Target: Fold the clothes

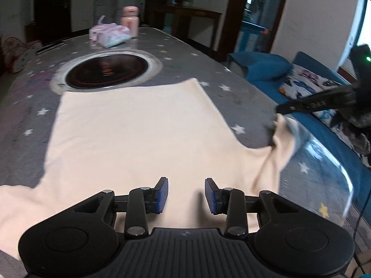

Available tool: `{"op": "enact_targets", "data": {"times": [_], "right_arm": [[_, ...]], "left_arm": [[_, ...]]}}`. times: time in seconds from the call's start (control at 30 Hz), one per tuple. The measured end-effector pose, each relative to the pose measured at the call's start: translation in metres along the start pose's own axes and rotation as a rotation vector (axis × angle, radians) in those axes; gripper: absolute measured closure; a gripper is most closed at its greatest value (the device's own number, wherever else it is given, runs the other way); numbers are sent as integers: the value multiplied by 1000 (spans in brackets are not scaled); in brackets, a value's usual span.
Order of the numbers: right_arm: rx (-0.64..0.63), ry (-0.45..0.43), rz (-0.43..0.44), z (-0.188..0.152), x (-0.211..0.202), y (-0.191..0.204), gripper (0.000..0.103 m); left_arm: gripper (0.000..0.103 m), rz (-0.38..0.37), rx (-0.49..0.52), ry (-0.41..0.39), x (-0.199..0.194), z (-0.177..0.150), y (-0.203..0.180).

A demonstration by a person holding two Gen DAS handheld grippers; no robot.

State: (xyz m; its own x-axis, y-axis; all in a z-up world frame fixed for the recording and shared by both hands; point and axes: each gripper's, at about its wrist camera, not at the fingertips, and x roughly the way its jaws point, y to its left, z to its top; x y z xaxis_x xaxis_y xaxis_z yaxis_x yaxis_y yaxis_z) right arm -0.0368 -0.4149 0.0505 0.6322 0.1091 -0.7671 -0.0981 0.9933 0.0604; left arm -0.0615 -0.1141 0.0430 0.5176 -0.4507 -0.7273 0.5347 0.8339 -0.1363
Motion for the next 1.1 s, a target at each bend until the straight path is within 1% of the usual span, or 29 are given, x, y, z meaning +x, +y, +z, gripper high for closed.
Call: {"op": "enact_targets", "data": {"times": [0.13, 0.17, 0.2, 0.23, 0.3, 0.4, 0.43, 0.47, 0.5, 0.53, 0.63, 0.7, 0.8, 0.87, 0.9, 0.93, 0.97, 1.1], "right_arm": [[-44, 47, 6, -6, 7, 9, 74], [-52, 57, 5, -8, 7, 10, 83], [-61, 66, 3, -10, 8, 12, 89], [-70, 72, -2, -11, 8, 14, 92], [-88, 64, -8, -13, 4, 17, 94], [-81, 32, 9, -10, -6, 19, 94], [-75, 22, 16, -9, -9, 19, 89], [-71, 13, 18, -9, -11, 20, 75], [-69, 5, 19, -8, -13, 21, 66], [-74, -1, 17, -9, -13, 22, 62], [-82, -1, 26, -9, -11, 27, 63], [-89, 14, 28, -11, -7, 30, 63], [-120, 54, 9, -15, 2, 34, 71], [-137, 67, -2, -18, 5, 37, 92], [-145, 60, -4, -18, 4, 39, 93], [-153, 35, -5, -17, -1, 40, 95], [-157, 9, -5, -17, -7, 41, 97], [-140, -112, 6, -19, -41, 38, 98]], "left_arm": [[63, -25, 16, 26, 5, -6, -10], [63, -32, 19, 31, 6, -7, -11], [63, -38, 22, 37, 7, -9, -13], [62, -45, 25, 42, 8, -10, -14], [62, -54, 27, 50, 10, -12, -17], [62, -63, 36, 57, 11, -13, -21], [62, -65, 40, 58, 11, -14, -22], [61, -67, 45, 57, 11, -14, -23], [61, -68, 49, 57, 12, -14, -25], [61, -69, 49, 57, 11, -14, -25], [61, -68, 51, 57, 12, -15, -27], [61, -68, 50, 58, 12, -15, -27], [60, -69, 51, 58, 12, -14, -28], [60, -70, 53, 59, 11, -15, -28], [60, -71, 55, 59, 11, -15, -28], [60, -72, 57, 59, 12, -15, -28], [60, -73, 58, 59, 12, -15, -28], [59, -76, 62, 59, 12, -16, -28]]}}
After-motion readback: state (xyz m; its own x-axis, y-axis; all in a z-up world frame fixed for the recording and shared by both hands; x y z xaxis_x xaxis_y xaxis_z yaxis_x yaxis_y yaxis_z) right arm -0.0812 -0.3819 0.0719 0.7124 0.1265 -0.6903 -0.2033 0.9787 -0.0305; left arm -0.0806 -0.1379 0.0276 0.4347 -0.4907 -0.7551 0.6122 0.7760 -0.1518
